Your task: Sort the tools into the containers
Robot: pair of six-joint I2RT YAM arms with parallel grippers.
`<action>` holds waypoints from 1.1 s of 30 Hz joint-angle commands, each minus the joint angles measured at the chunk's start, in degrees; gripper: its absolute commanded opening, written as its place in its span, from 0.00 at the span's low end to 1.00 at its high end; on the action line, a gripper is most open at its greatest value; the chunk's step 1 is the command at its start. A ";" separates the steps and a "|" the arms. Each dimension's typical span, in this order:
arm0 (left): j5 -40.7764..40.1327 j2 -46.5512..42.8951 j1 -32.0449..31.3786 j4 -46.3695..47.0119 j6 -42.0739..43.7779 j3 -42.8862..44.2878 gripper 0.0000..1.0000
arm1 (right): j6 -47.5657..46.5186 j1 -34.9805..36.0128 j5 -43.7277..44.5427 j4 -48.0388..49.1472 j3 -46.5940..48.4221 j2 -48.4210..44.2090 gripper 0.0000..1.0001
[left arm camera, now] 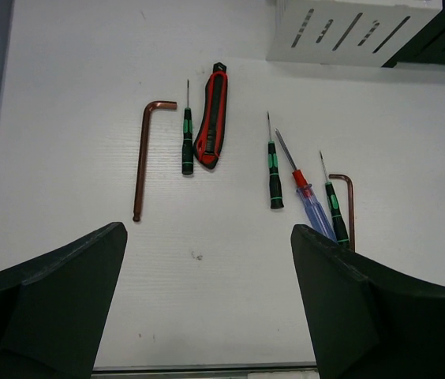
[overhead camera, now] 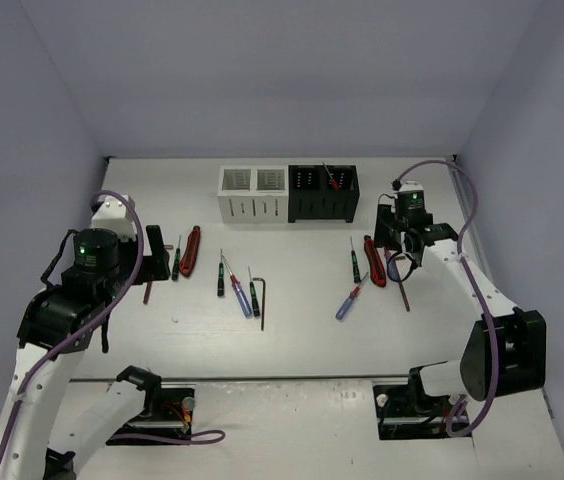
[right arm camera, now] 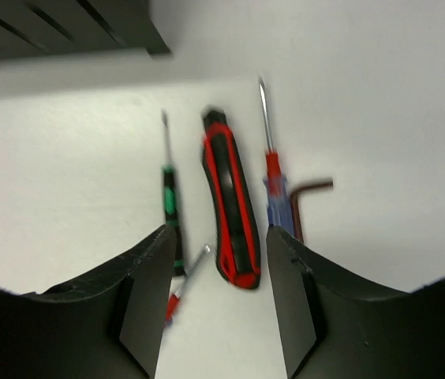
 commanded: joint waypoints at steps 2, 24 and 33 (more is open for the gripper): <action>2.76 1.92 -0.60 2.05 0.40 0.59 0.82 | 1.81 -2.30 -2.66 -1.87 1.35 3.05 0.46; 6.26 3.97 -0.69 1.96 1.13 0.11 0.82 | 0.77 -5.38 2.02 -2.97 11.21 21.85 0.34; 6.44 3.65 -0.69 1.96 1.01 -0.76 0.82 | 0.03 -5.57 1.65 -2.97 9.79 23.19 0.35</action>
